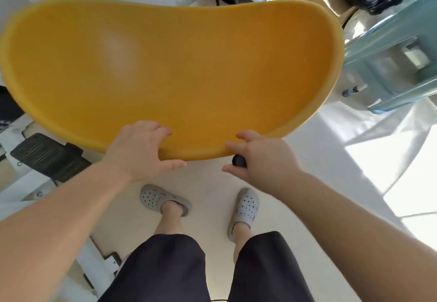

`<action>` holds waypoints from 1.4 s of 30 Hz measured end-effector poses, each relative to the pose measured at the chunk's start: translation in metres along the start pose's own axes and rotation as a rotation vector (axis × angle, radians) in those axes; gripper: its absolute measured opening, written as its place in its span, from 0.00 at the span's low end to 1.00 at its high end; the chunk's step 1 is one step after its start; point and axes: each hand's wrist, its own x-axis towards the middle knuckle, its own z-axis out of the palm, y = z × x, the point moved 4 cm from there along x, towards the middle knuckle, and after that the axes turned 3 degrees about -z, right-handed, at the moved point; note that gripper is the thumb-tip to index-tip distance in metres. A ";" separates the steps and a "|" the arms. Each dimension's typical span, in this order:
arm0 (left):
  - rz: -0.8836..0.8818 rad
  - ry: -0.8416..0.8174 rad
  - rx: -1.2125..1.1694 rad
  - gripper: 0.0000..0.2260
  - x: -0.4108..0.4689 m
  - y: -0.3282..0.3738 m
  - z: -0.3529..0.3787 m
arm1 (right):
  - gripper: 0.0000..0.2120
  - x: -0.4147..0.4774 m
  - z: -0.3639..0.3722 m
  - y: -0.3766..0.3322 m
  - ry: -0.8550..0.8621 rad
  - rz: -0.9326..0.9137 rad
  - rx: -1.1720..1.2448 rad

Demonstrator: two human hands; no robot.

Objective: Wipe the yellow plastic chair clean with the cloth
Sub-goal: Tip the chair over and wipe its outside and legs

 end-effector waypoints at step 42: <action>-0.216 0.274 0.038 0.28 0.053 -0.146 -0.016 | 0.26 0.204 -0.075 0.030 0.270 0.169 -0.117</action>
